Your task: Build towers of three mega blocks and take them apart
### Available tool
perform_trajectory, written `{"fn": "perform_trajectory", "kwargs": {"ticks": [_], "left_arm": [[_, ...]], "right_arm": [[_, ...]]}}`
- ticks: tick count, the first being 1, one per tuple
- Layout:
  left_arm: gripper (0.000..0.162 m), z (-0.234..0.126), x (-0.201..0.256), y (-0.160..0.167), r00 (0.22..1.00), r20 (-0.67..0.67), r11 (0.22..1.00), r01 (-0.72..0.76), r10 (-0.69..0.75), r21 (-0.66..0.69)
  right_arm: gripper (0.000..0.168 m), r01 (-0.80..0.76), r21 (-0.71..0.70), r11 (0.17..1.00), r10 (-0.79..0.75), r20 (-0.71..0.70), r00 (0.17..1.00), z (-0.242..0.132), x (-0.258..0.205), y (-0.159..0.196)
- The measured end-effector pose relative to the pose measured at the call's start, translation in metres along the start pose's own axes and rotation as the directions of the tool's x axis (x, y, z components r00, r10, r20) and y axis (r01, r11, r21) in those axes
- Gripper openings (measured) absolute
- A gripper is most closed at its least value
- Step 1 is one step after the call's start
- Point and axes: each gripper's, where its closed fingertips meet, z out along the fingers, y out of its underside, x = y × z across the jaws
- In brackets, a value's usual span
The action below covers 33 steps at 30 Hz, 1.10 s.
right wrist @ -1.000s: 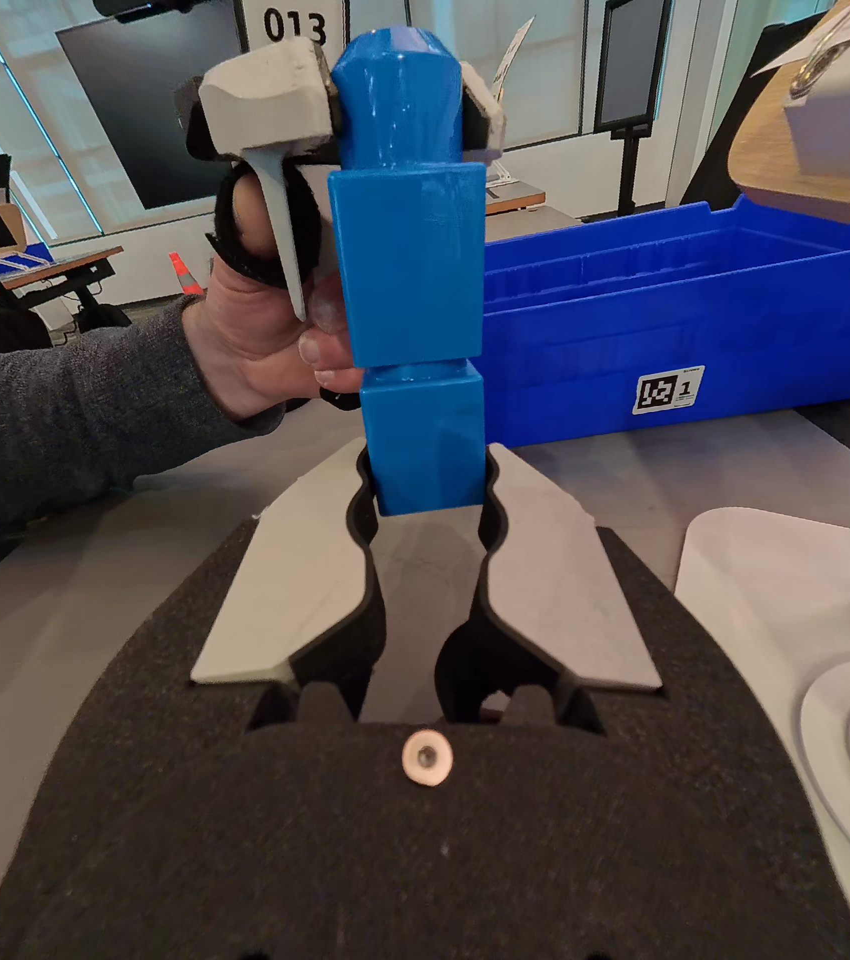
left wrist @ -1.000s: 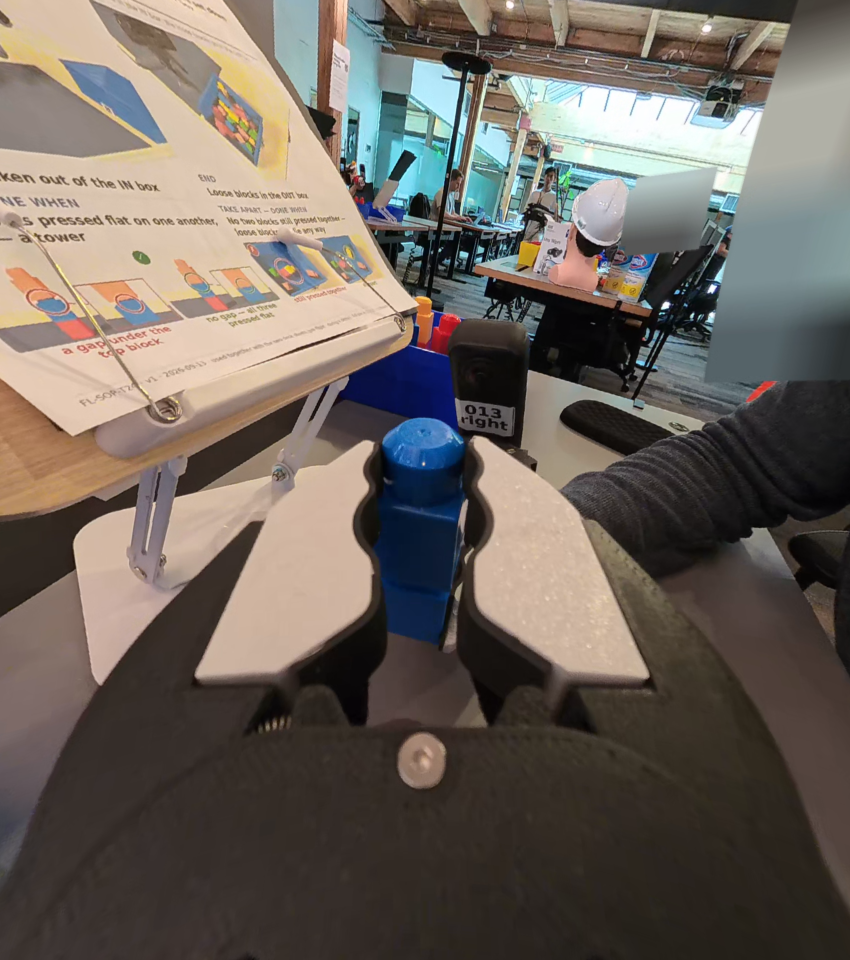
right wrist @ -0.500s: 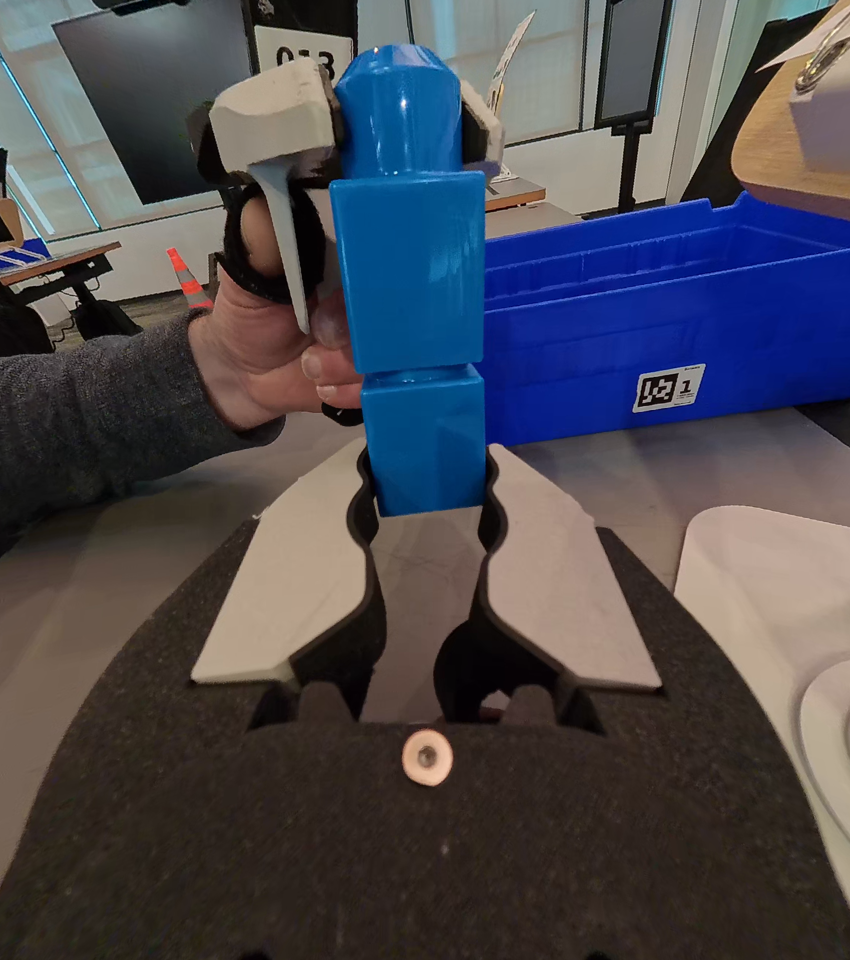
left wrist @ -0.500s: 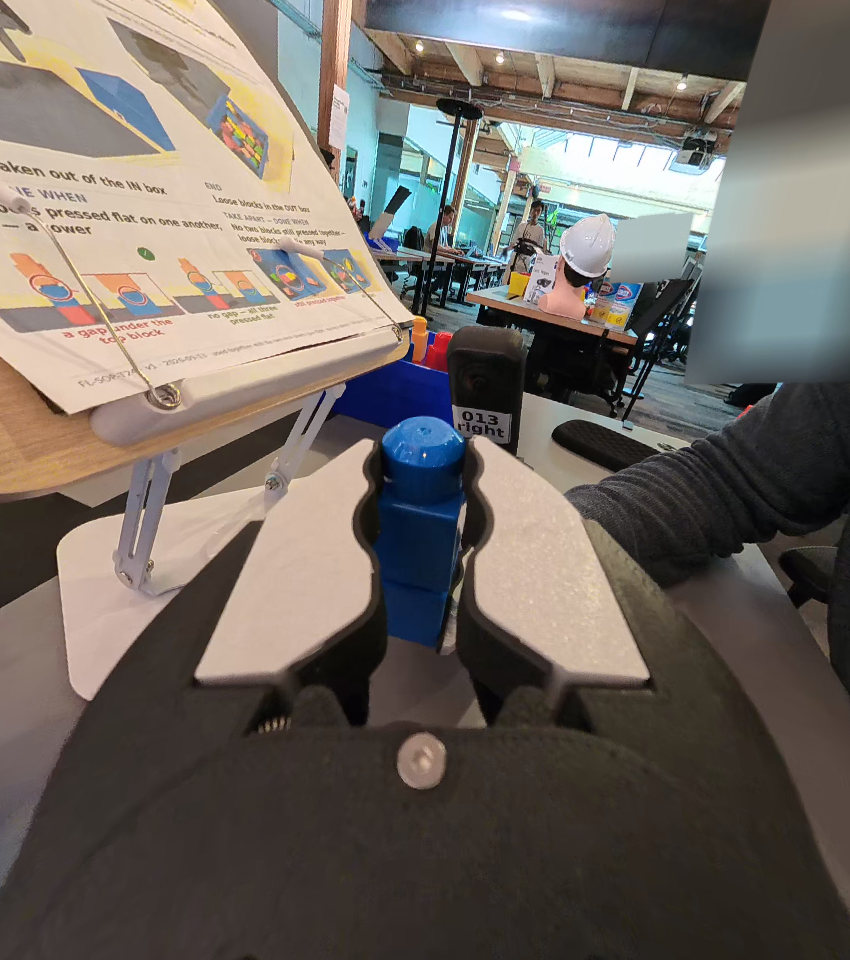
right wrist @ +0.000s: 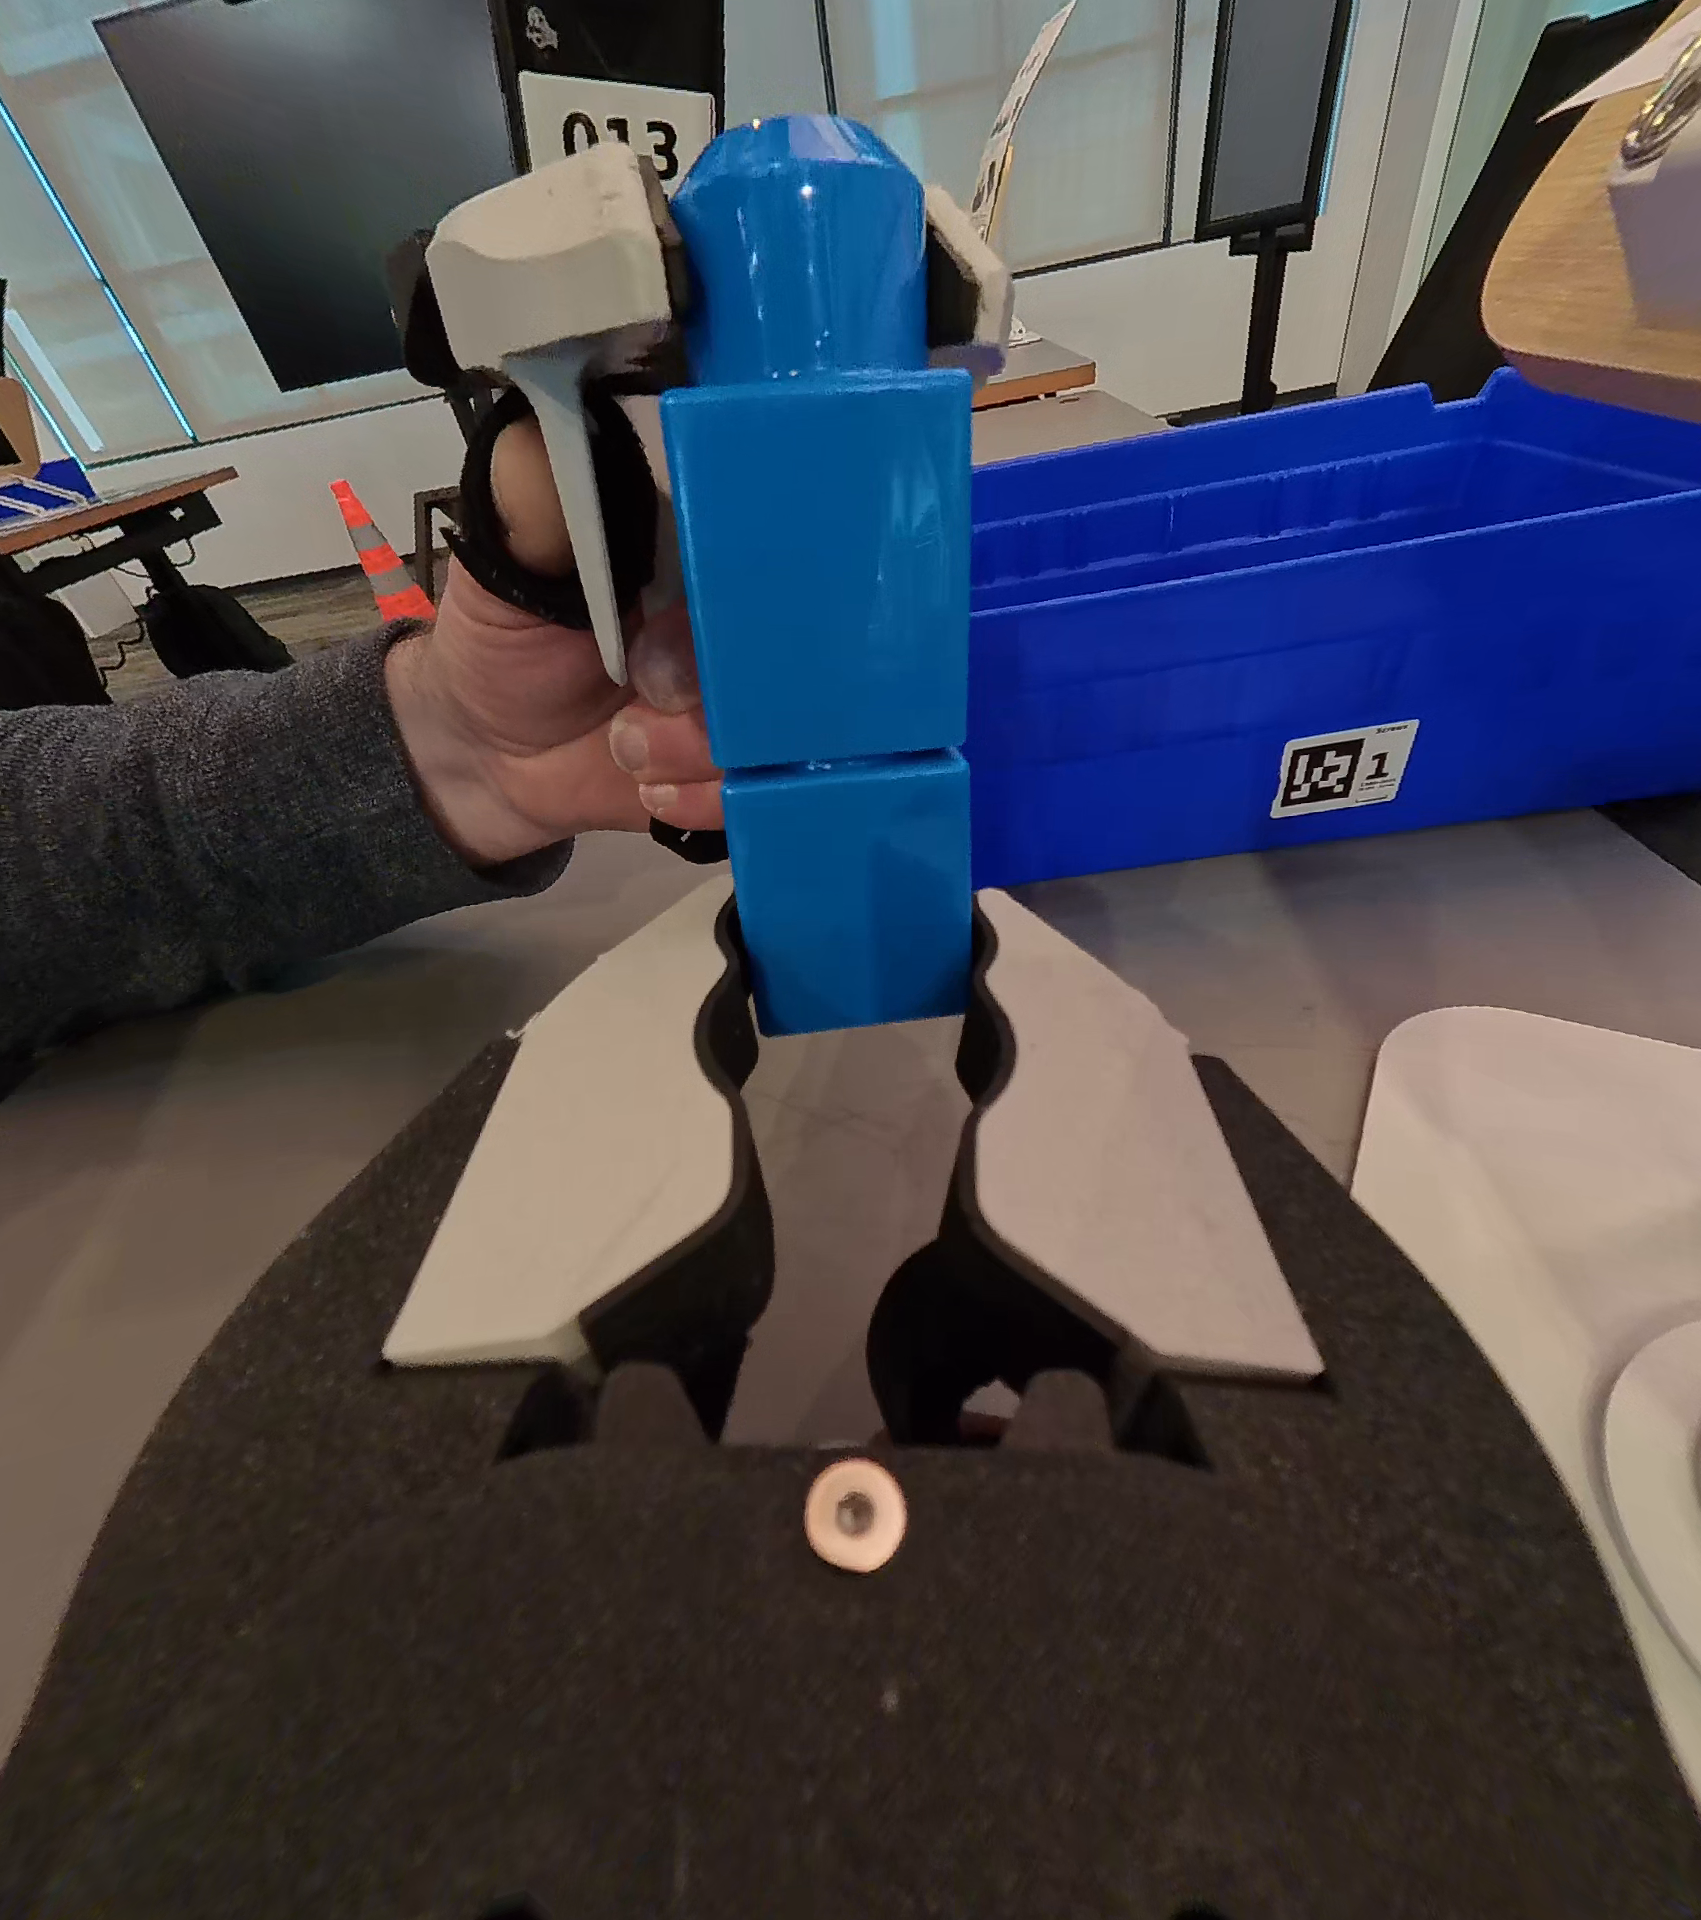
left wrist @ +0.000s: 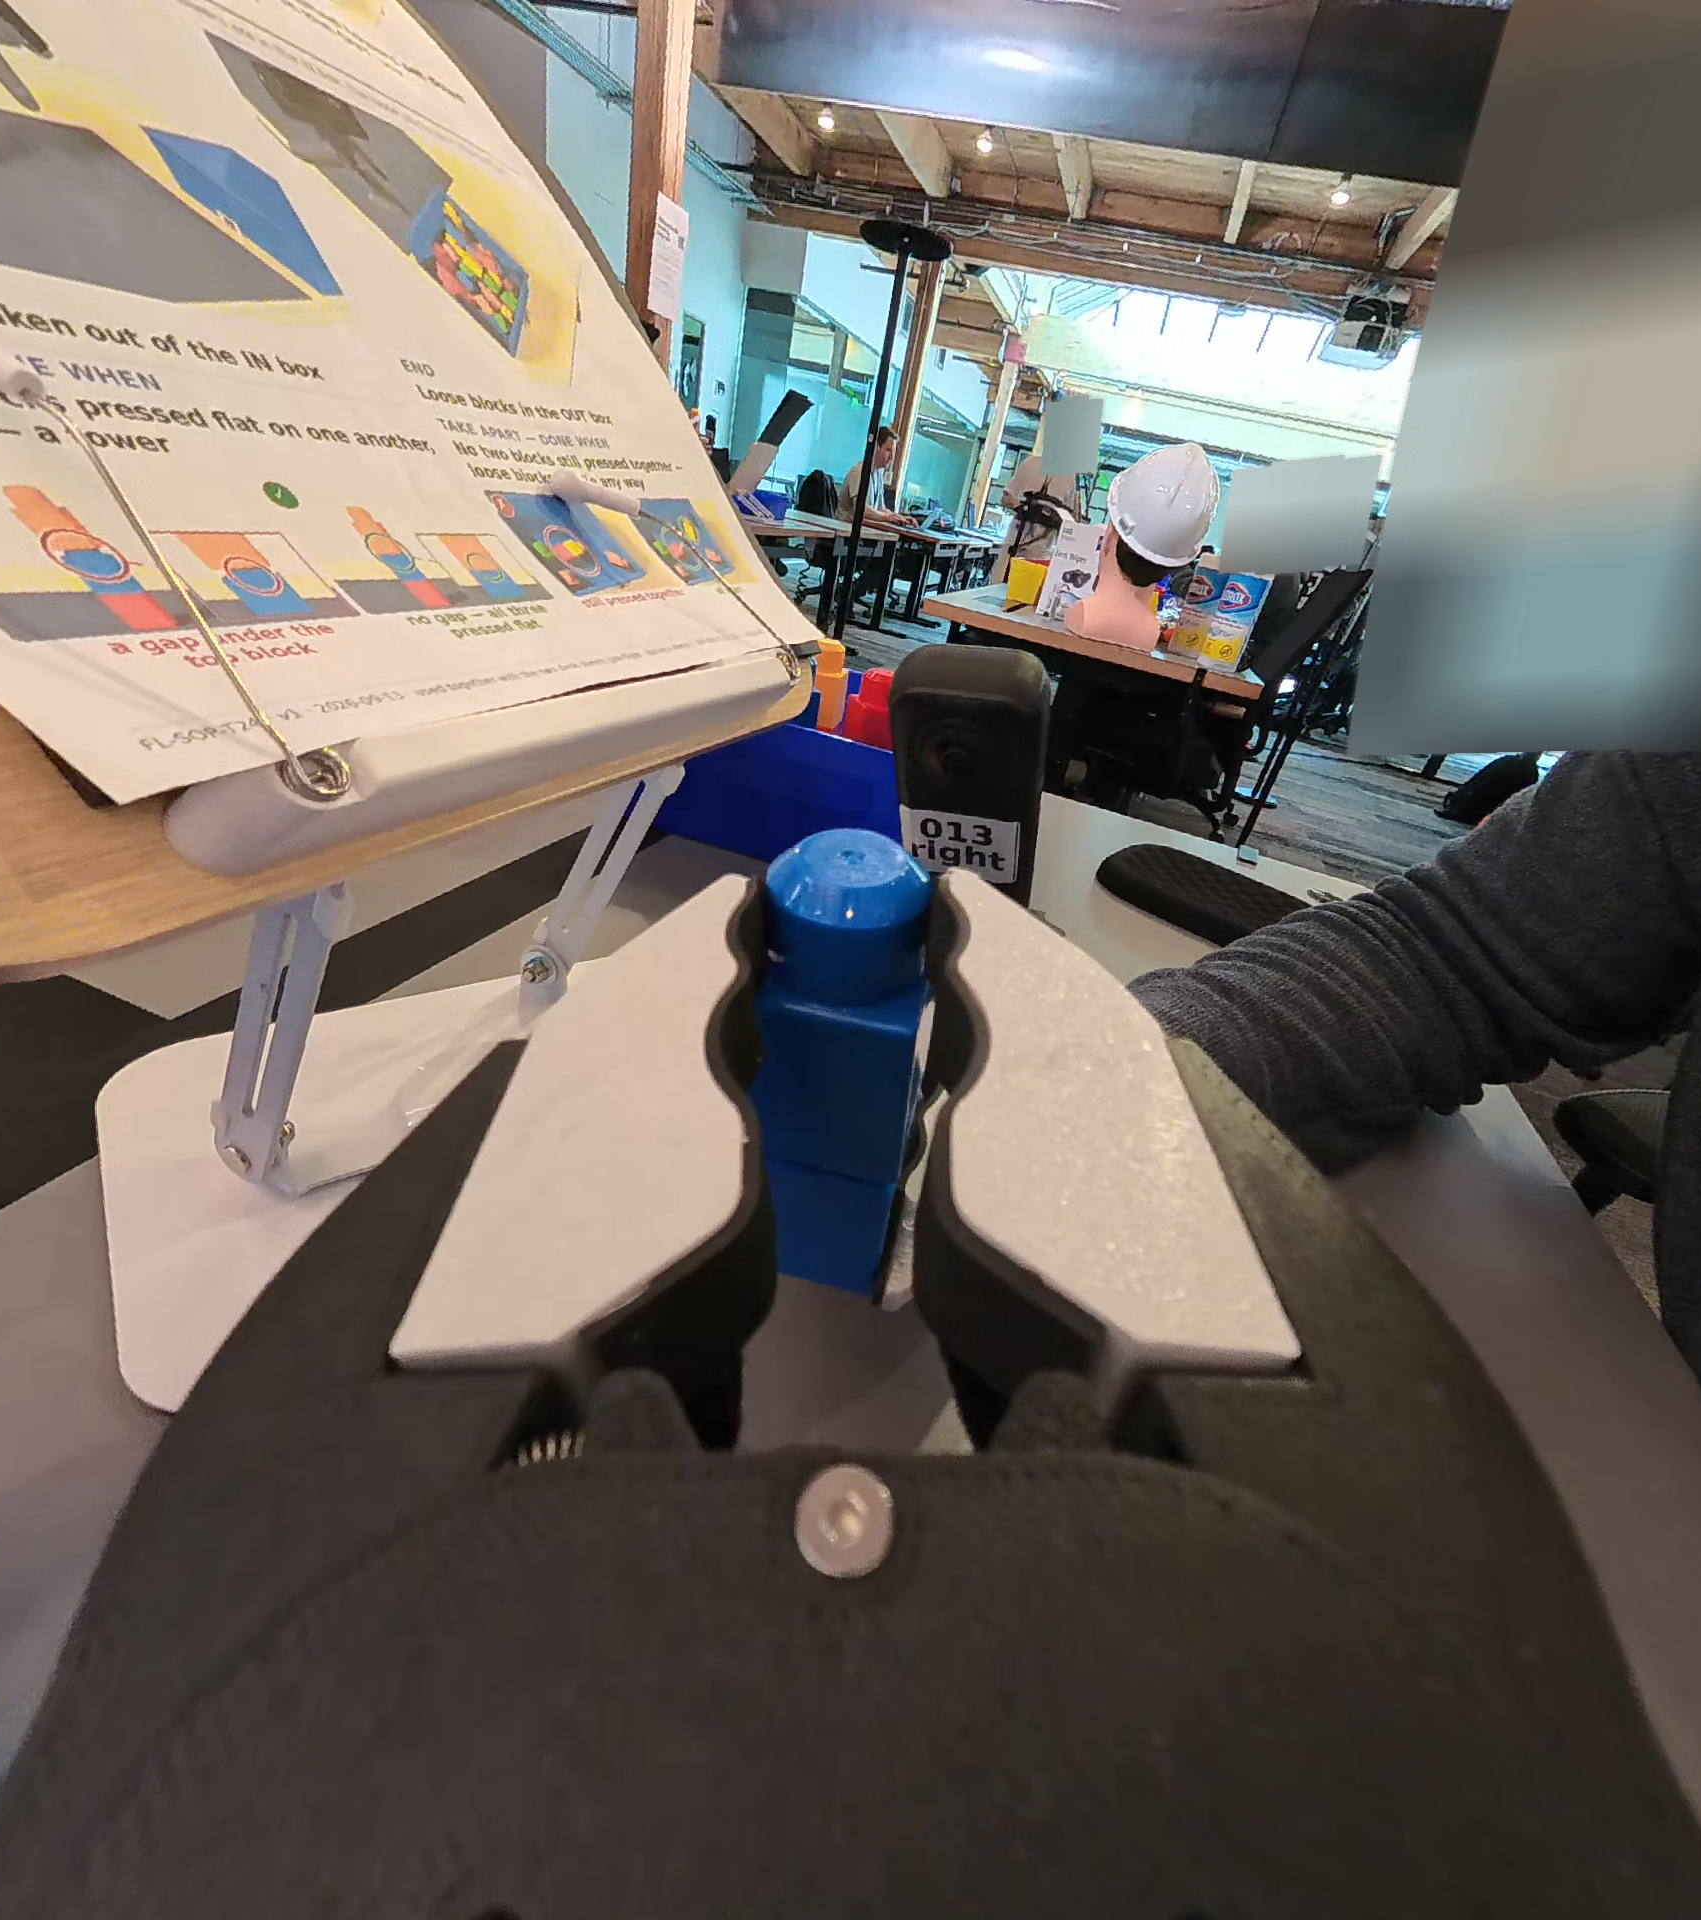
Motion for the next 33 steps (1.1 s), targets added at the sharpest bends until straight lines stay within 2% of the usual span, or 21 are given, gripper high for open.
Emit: {"fn": "perform_trajectory", "kwargs": {"ticks": [1,26,33], "left_arm": [[0.029,0.0,-0.0002,0.0003,1.0,0.001,1.0,0.0,0.0,0.0],[0.03,0.0038,0.0021,0.0038,1.0,0.019,1.0,-0.021,0.021,0.018],[0.03,-0.0012,0.0025,0.0037,0.999,0.023,0.999,-0.023,0.024,-0.04]], "right_arm": [[0.035,0.0,-0.001,1.0,0.0,0.0,1.0,0.0,0.0,0.0001],[0.035,0.007,-0.016,1.0,-0.007,-0.007,1.0,0.0012,-0.0003,0.0022],[0.035,0.009,0.001,1.0,-0.009,-0.005,1.0,0.0009,-0.0007,0.0002]]}}
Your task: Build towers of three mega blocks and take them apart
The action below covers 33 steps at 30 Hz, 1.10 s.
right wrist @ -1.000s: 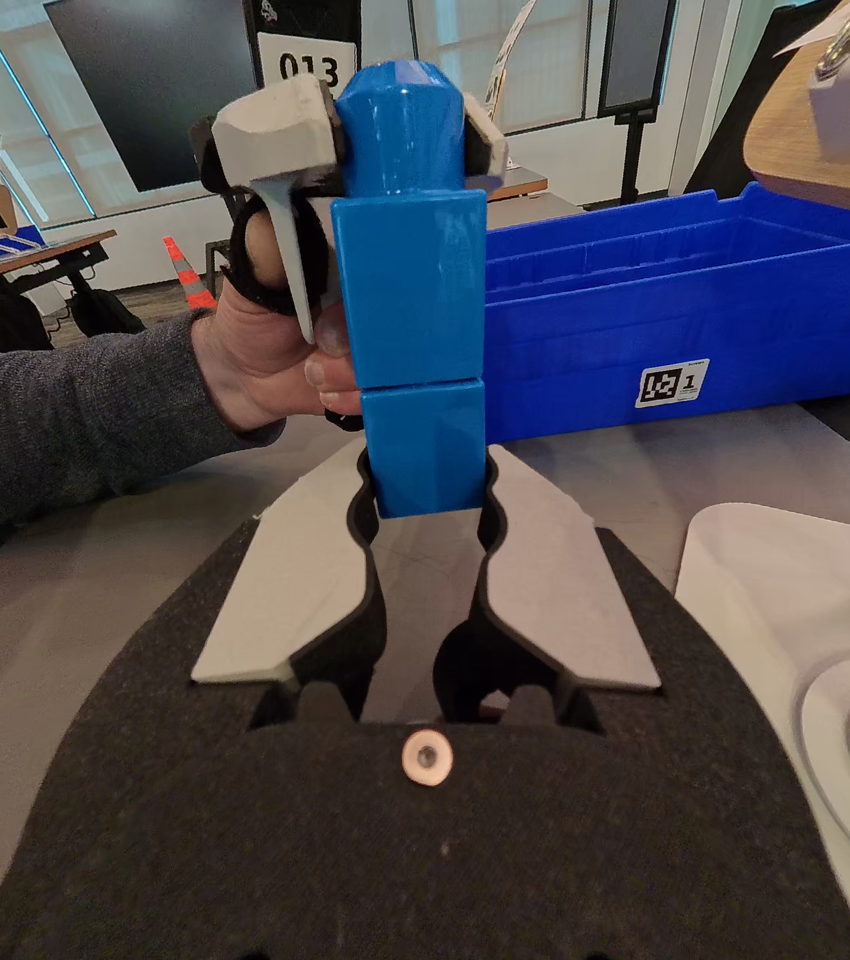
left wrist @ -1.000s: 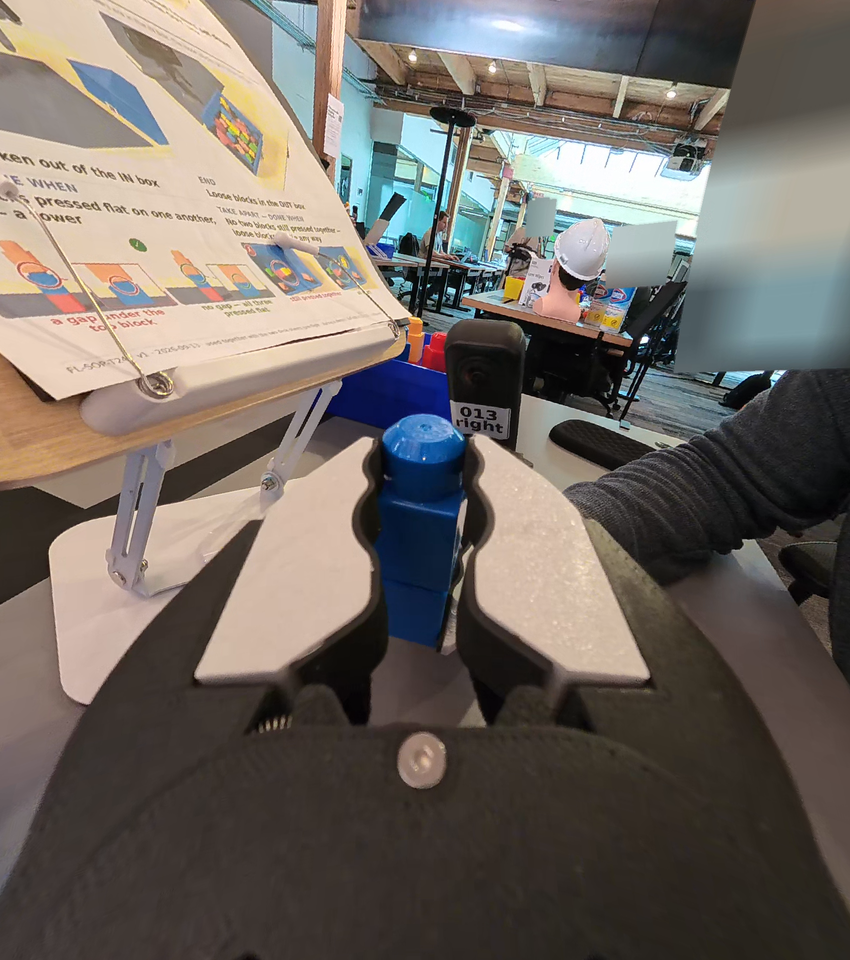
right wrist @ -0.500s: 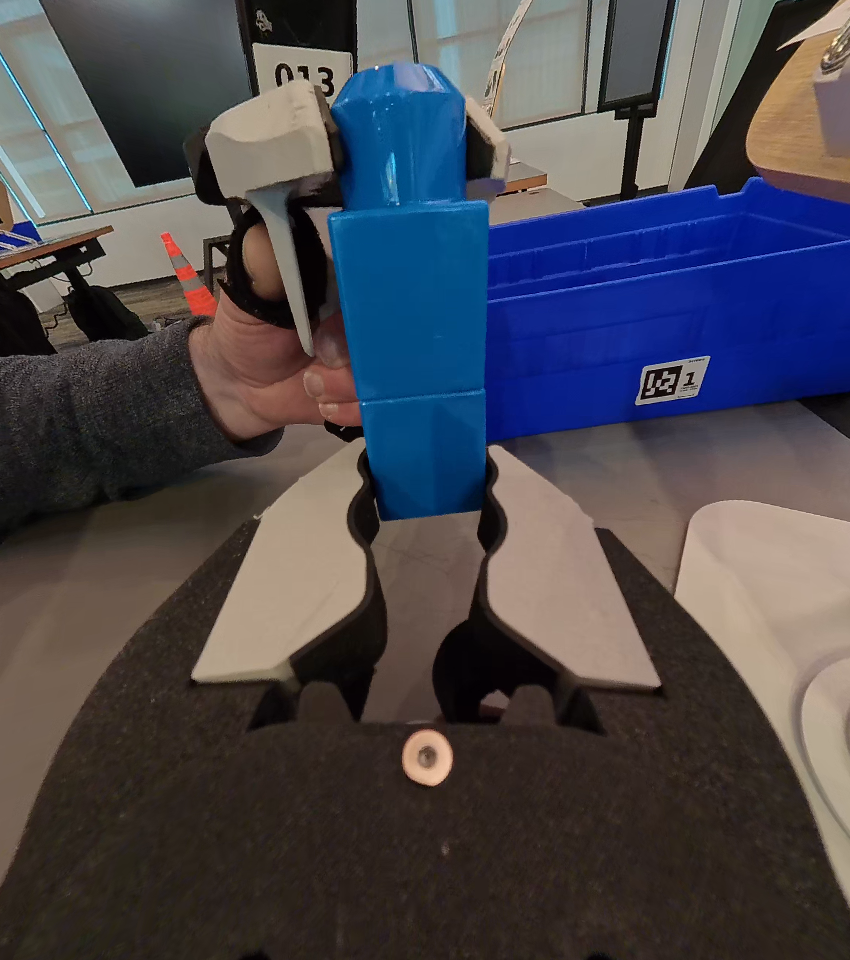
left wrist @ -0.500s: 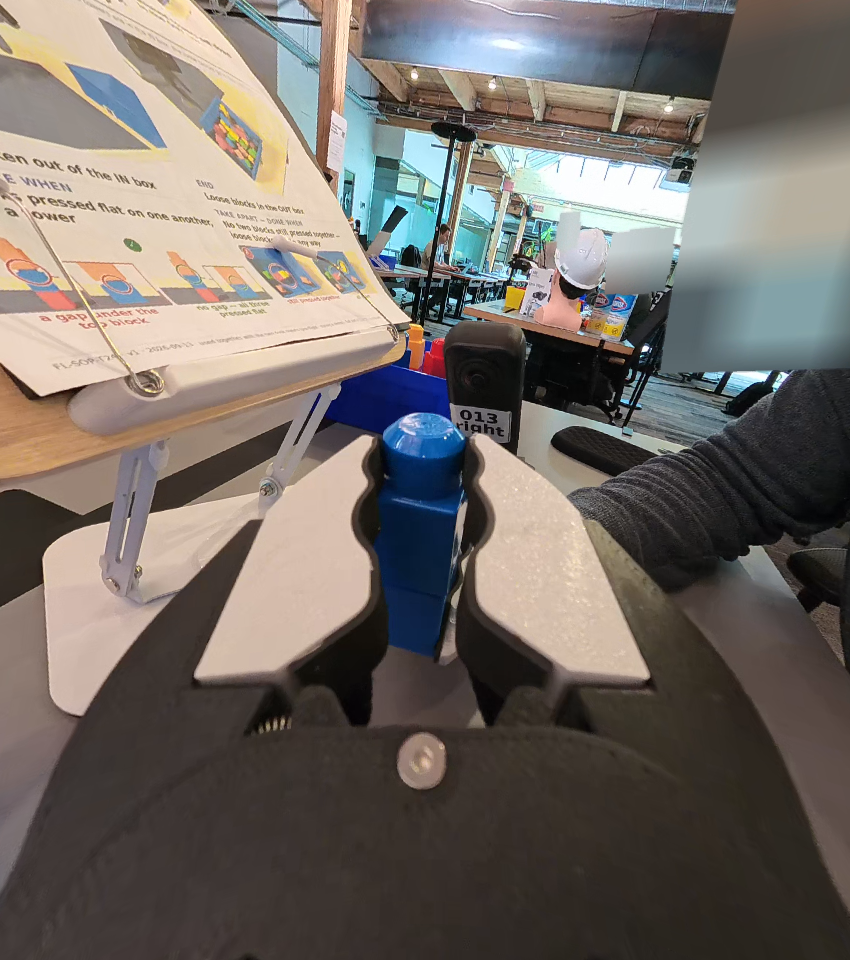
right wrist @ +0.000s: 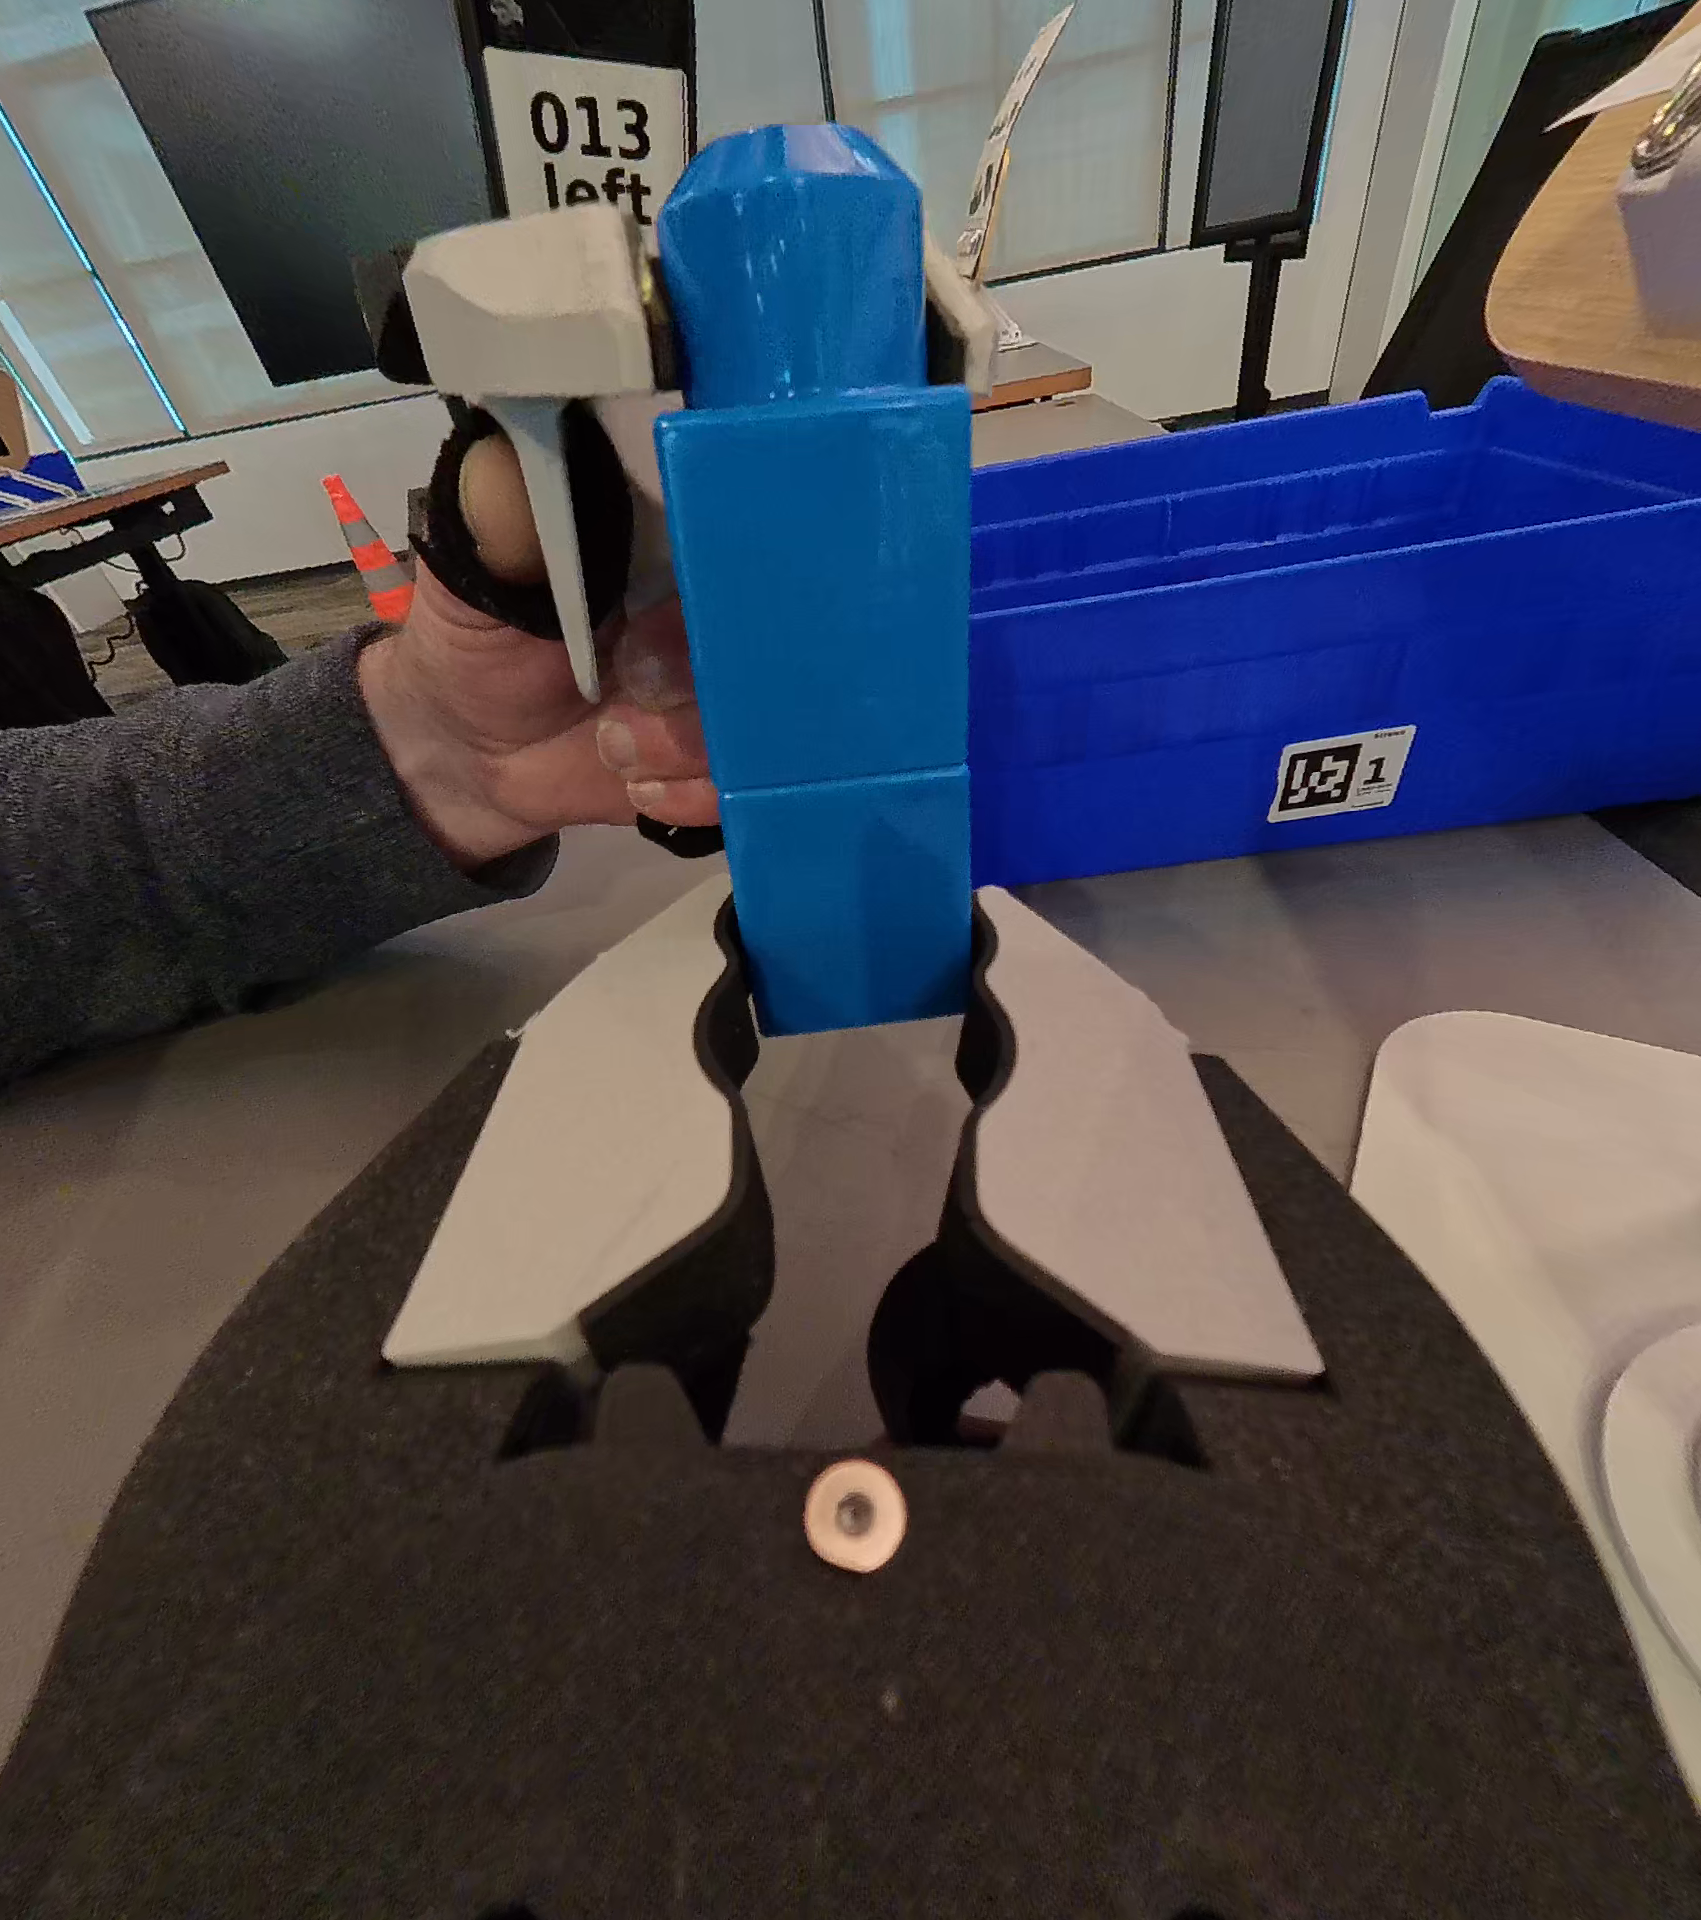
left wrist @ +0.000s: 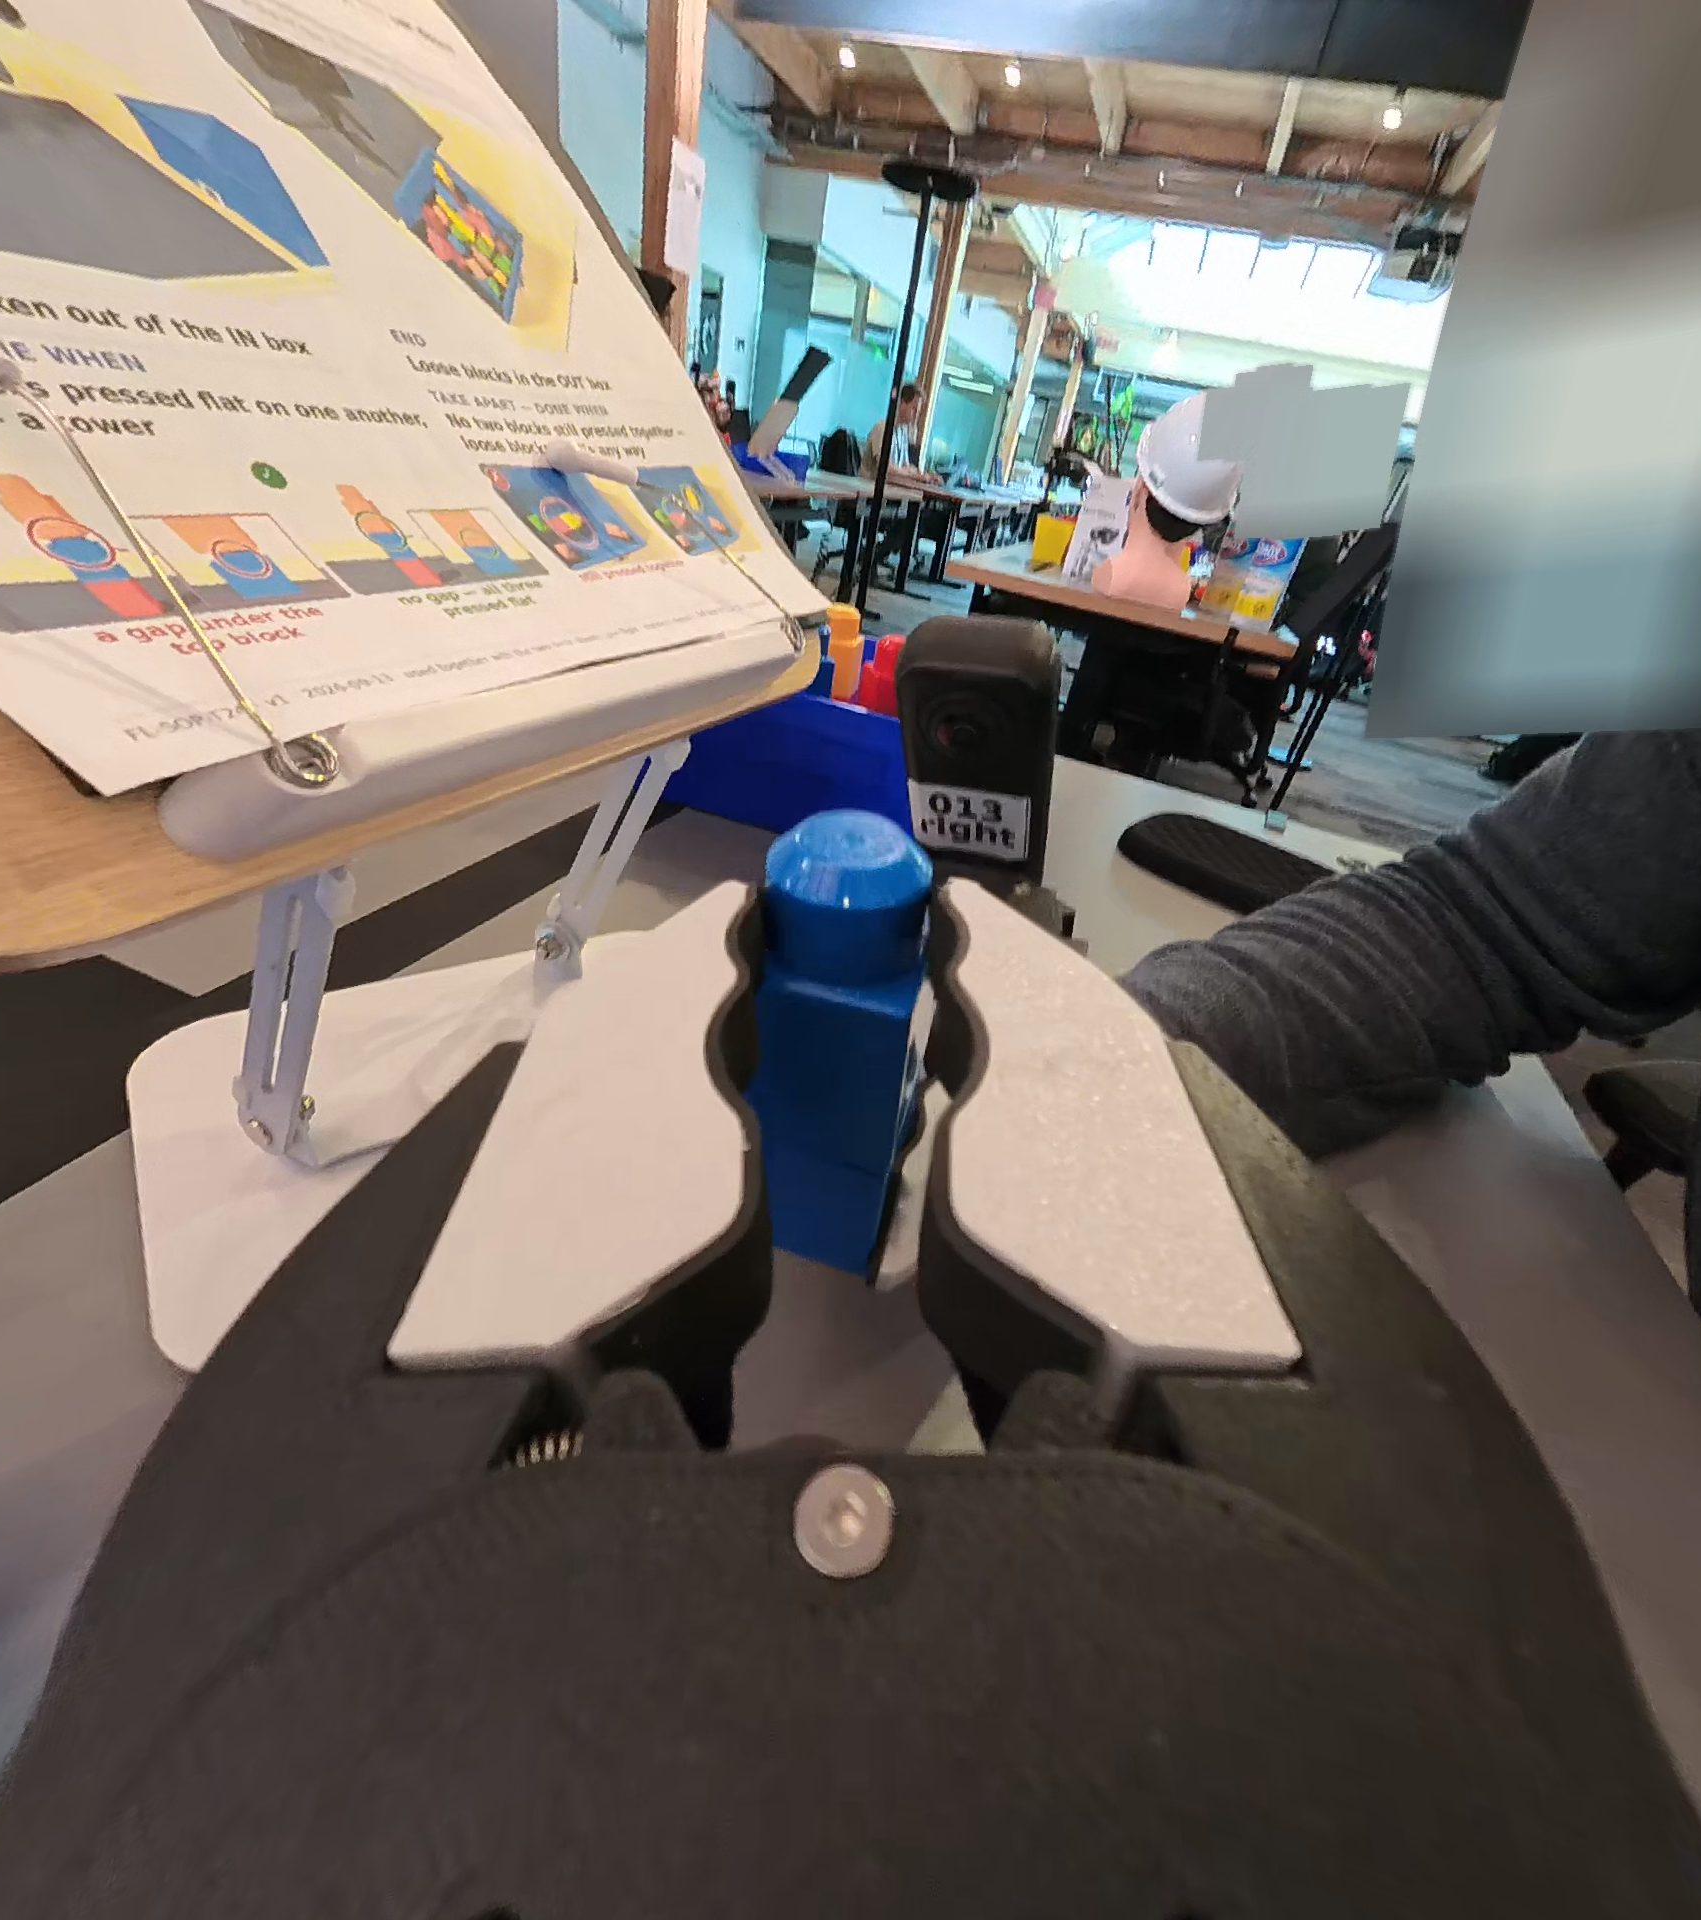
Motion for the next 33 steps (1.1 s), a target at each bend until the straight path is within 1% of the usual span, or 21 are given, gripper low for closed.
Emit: {"fn": "perform_trajectory", "kwargs": {"ticks": [3,4,6,7,9,14,27,33], "left_arm": [[0.037,-0.001,0.001,0.001,1.0,-0.016,1.0,0.009,-0.01,-0.005],[0.037,-0.001,0.0,0.002,1.0,-0.01,1.0,0.001,-0.001,-0.016],[0.043,0.0,0.0,0.006,1.0,-0.001,0.999,-0.016,0.016,-0.045],[0.043,0.0,0.001,0.007,1.0,-0.008,0.999,-0.012,0.012,-0.052],[0.043,0.003,0.001,0.012,1.0,-0.021,0.997,-0.003,0.001,-0.076],[0.039,0.005,0.002,0.016,1.0,-0.026,0.996,-0.009,0.007,-0.087],[0.038,0.006,0.003,0.019,0.999,-0.024,0.997,-0.026,0.025,-0.076],[0.037,0.004,0.007,0.017,0.999,-0.034,0.995,-0.025,0.022,-0.094]], "right_arm": [[0.035,-0.003,-0.008,1.0,0.003,0.008,1.0,0.001,-0.001,0.001],[0.035,0.002,-0.012,1.0,-0.002,0.009,1.0,0.001,-0.001,0.001],[0.036,0.012,-0.02,1.0,-0.012,0.01,1.0,0.002,-0.002,0.002],[0.036,0.013,-0.021,1.0,-0.013,0.011,1.0,0.002,-0.003,0.003],[0.036,0.011,-0.024,1.0,-0.011,0.016,1.0,0.002,-0.003,0.003],[0.035,0.018,-0.034,0.999,-0.017,0.022,1.0,0.003,-0.004,0.004],[0.035,0.027,-0.048,0.998,-0.026,0.025,0.999,0.004,-0.006,0.006],[0.039,0.026,-0.01,1.0,-0.025,0.045,0.999,0.002,-0.008,0.001]]}}
